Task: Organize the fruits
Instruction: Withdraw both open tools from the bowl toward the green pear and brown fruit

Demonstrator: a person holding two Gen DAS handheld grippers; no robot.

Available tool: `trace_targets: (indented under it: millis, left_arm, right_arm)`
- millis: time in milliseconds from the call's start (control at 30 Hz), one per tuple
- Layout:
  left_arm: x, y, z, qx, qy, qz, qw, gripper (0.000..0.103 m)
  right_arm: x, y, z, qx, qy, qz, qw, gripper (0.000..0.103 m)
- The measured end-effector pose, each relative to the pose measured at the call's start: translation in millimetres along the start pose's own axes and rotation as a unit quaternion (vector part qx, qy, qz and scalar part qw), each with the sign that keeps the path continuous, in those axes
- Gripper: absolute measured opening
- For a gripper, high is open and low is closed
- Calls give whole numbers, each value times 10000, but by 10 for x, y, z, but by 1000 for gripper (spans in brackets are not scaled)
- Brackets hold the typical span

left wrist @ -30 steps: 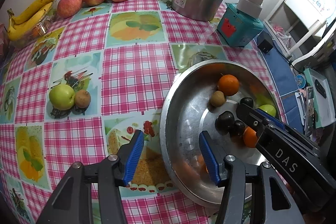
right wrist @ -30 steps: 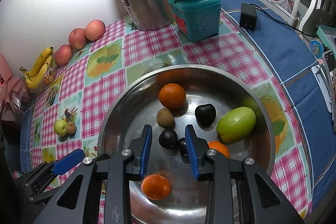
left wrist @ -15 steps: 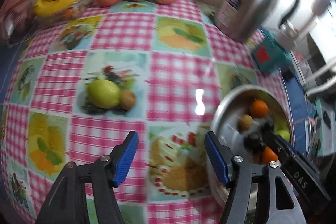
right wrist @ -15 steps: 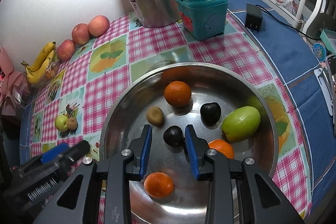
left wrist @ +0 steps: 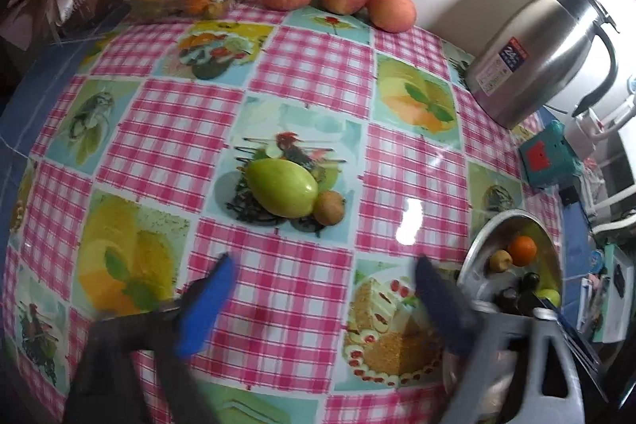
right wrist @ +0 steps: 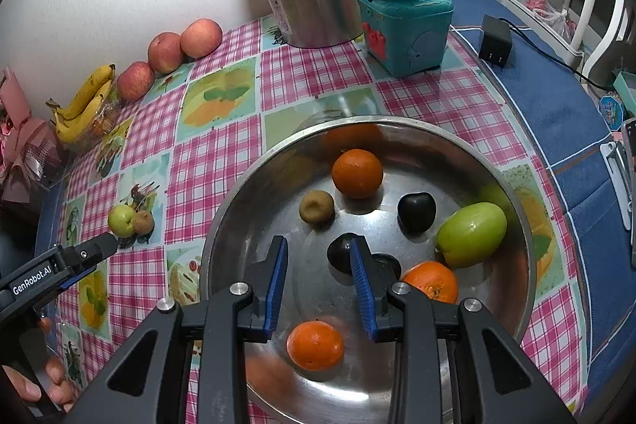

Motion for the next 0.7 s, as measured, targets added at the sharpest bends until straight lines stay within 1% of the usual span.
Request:
trace_targets:
  millis: [33,67,100,133,233,367,400,433,467,700]
  left_arm:
    - [12,-8,-4,50,73,-8,10000,103]
    - [25,-26,-15,124,130,-9,9998,103]
    - [35,-43,-21,166,153,-18,9997,103]
    - [47,-61,-21,194,167,-35,9997,103]
    - [36,-99,-4,254,164,-45,9995,103]
    - [17,-106,14,317,152,-17,9994,103]
    - [16,-106,16,325,152,-8,9994,103]
    - [15,-102,15,332,156,0,9993,103]
    - [17,-98,15,335,164,13,9993,103]
    - [37,-102,11,366,219,89,9990,103]
  right_arm:
    - [0,-4,10,-11,-28,-46,10000,57]
    - [-2,-9,18,-20,-41,-86,10000,68]
    - [-1,-13,15,-20,10,-136,9999,83]
    - [1,-17,7,-18,78,-179,9998,88]
    - [8,-16,1,-155,144,-312,9993,88]
    - [10,24,18,-168,100,-219,9996,89]
    - [13,35,18,-200,98,-205,9995,91]
    - [11,42,17,-218,100,-198,9995,98]
    - [11,49,17,-235,105,-185,9995,99]
    - [-1,67,19,-338,85,-202,9992,99]
Point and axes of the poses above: each gripper's, at about its wrist camera, not at the fingertips, and z roughly the way its jaws point, y to its right, x to its top, the point moved 6 cm from there along z, roughly the way its jaws point, and after that the axes turned 13 degrees about x, right-handed, at the moved point
